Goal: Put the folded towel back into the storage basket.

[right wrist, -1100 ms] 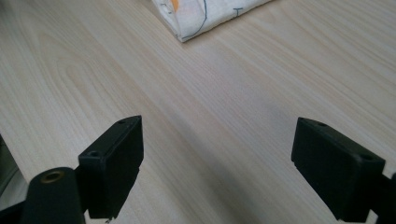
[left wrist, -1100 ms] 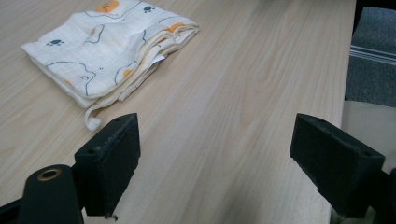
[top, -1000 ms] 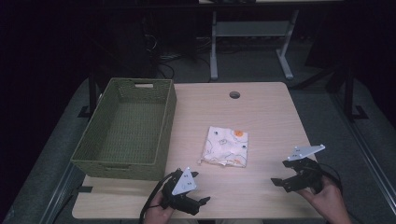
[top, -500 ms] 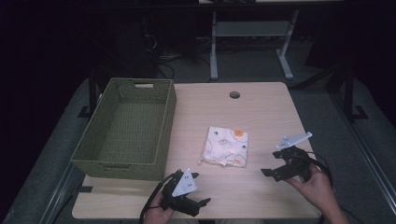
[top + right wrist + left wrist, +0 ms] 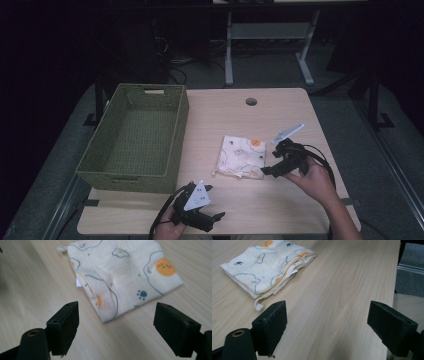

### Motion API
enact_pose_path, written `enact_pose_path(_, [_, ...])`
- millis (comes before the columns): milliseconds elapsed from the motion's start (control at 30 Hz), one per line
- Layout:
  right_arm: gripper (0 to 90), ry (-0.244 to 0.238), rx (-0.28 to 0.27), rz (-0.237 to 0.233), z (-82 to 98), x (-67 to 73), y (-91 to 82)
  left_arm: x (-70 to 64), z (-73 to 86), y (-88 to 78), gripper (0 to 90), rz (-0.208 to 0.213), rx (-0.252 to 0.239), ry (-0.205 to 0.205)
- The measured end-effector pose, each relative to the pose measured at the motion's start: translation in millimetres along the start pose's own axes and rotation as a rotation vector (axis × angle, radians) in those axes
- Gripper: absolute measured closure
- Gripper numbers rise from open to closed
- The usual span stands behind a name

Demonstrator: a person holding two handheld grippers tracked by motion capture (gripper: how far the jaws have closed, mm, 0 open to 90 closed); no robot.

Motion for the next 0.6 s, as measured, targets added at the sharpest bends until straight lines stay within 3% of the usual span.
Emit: enact_pose_path(600, [22.2,-0.005,0.055,-0.011,-41.9,-4.6,29.2,0.1,-0.3,-1.0,16.1,-0.002,-0.009,-0.011])
Point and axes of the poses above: each handheld gripper's, and its own axes: y roughly forward along the jaws, z roughly out of its underside, x roughly to its left, the point moved 9 cm from there along y, roughly forward along the jaws, and after that the axes turned 4 degrees about z, right-handed, at the moved point
